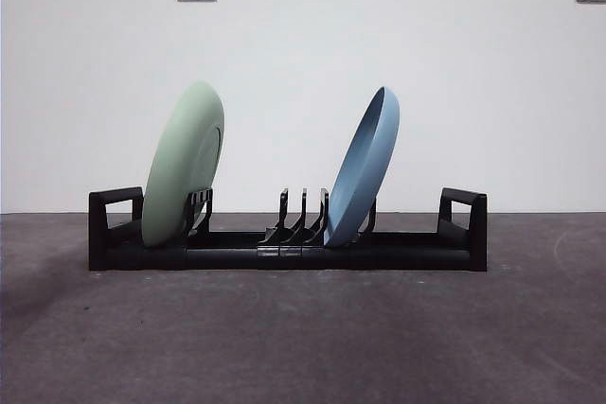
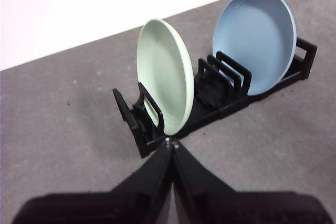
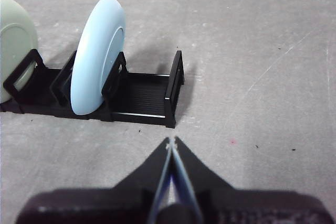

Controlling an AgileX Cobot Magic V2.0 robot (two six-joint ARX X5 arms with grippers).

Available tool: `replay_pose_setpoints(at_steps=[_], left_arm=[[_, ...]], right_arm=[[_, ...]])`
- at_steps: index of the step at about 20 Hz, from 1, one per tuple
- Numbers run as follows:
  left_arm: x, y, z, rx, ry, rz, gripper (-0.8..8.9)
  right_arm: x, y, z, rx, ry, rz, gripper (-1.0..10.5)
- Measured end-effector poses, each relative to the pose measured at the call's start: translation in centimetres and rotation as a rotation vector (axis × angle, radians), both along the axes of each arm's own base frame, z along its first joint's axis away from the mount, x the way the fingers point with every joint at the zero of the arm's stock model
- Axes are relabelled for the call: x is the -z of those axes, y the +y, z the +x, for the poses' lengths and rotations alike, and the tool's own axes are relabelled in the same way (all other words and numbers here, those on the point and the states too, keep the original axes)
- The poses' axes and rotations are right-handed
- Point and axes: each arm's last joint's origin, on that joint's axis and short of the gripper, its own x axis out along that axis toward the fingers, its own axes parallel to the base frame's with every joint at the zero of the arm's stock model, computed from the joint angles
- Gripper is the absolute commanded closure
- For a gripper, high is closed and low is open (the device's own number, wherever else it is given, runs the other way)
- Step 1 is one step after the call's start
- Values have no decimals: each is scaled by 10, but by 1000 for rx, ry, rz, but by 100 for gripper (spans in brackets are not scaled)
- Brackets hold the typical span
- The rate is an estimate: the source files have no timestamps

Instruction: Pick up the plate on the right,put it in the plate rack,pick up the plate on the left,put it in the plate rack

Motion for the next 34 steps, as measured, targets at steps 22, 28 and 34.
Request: replay_pose_setpoints(at_steps=[22, 28, 34], left_arm=[[148, 23, 22, -246, -117, -139, 816], [148, 23, 22, -246, -117, -139, 816], [148, 23, 22, -246, -117, -139, 816]], right_arm=[[0, 0, 0, 0, 1, 0, 946], [0, 0, 0, 0, 0, 0, 946], [0, 0, 0, 0, 0, 0, 946]])
